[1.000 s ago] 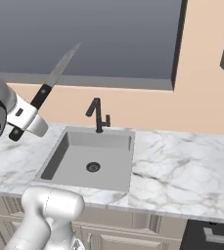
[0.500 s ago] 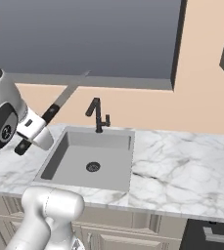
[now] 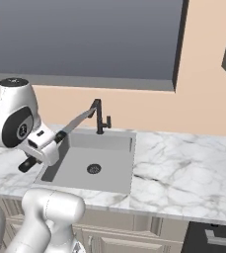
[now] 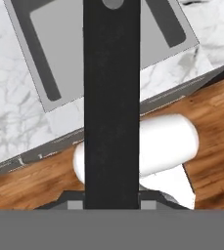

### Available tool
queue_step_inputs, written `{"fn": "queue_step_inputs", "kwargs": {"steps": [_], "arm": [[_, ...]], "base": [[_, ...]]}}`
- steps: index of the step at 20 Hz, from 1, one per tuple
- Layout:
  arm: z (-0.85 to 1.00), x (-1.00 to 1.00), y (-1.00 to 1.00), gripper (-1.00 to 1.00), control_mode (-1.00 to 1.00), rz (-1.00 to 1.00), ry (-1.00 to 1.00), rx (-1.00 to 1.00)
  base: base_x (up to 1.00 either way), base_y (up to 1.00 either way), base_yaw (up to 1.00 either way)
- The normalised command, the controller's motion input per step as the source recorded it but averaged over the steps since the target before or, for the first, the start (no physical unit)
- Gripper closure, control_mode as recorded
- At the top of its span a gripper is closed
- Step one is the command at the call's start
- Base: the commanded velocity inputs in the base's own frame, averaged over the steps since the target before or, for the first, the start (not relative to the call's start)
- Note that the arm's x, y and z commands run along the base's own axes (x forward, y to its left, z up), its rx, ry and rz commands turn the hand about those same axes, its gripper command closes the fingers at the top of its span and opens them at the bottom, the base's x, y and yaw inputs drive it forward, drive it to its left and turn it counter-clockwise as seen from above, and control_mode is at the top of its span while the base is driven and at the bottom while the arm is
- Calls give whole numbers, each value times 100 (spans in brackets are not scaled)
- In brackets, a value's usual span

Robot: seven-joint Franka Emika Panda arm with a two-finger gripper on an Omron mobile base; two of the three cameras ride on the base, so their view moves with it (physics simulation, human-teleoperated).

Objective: Move the cutting board and knife to the sink. Then move spray from the cabinet to the counter.

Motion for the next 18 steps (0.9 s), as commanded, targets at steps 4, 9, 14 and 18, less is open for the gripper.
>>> {"fn": "queue_step_inputs", "kwargs": {"steps": [4, 9, 14, 18], "arm": [[-32, 0, 2, 100, -100, 4, 15, 0], [-39, 0, 0, 100, -100, 3, 4, 0], [-31, 2, 0, 100, -100, 7, 0, 0], [-26, 16, 0, 100, -100, 7, -4, 0]], "base": [[0, 0, 0], [0, 0, 0], [0, 0, 0], [0, 0, 0]]}}
